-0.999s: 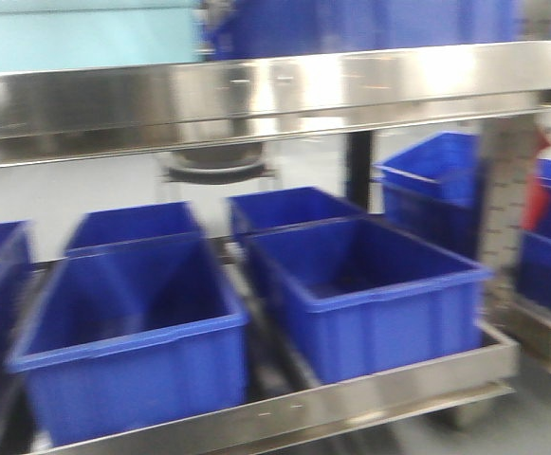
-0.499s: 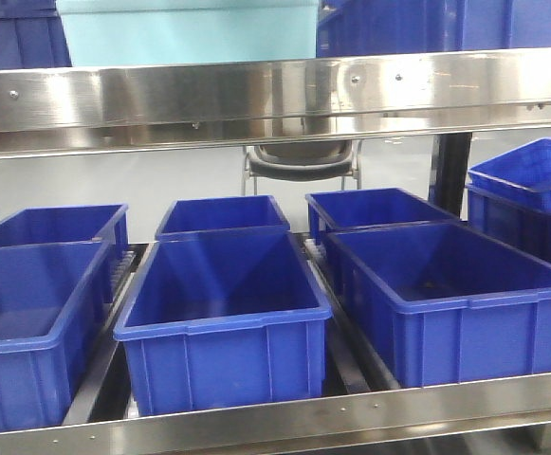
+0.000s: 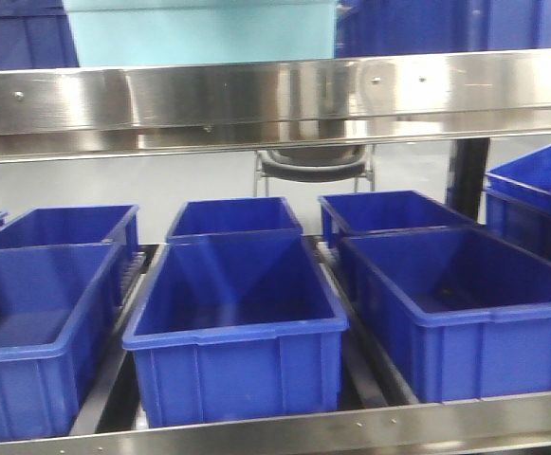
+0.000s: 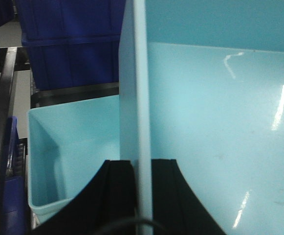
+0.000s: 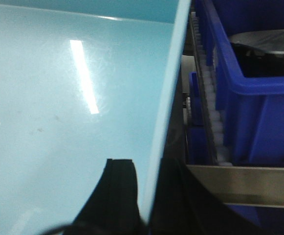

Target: Move two blue bins to right shelf middle

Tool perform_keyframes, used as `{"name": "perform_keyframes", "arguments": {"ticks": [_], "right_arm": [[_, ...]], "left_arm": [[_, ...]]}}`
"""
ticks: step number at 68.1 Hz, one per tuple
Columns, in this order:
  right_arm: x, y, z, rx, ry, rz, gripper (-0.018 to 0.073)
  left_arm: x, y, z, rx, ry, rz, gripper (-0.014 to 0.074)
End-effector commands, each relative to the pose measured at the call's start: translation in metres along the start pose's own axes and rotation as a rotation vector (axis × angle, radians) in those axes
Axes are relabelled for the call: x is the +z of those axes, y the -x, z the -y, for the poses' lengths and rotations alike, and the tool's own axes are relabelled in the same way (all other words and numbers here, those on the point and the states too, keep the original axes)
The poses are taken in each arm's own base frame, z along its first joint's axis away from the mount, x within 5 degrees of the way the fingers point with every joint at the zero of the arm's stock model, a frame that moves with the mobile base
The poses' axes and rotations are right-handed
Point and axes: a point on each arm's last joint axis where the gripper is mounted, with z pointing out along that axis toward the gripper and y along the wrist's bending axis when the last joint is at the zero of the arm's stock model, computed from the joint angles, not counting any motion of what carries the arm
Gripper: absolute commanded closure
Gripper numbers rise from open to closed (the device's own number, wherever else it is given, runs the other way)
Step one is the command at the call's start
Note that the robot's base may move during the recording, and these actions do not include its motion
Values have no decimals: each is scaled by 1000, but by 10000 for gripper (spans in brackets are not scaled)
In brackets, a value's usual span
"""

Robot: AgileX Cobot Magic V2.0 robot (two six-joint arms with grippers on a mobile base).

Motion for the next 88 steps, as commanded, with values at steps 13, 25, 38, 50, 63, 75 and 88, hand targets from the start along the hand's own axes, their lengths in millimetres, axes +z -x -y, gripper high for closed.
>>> {"name": "perform_keyframes", "arguments": {"ticks": [13,25,38,50,63,75,88], "right_arm": [[-9,11,-12,31,83,102,711],[-9,11,-12,31,83,102,711],[-9,11,-12,31,83,102,711],[-9,11,-12,31,83,102,711],[-9,11,-12,31,83,102,711],[-9,11,-12,31,83,102,711],[-9,11,-12,31,83,102,711]], "left_arm": [[-9,9,13,-83,-86,58,707],[-9,9,13,-83,-86,58,707],[-9,9,13,-83,-86,58,707],[-9,9,13,-83,-86,58,707],[-9,9,13,-83,-86,58,707],[-9,9,13,-83,-86,58,707],[-9,9,13,-83,-86,58,707]]}}
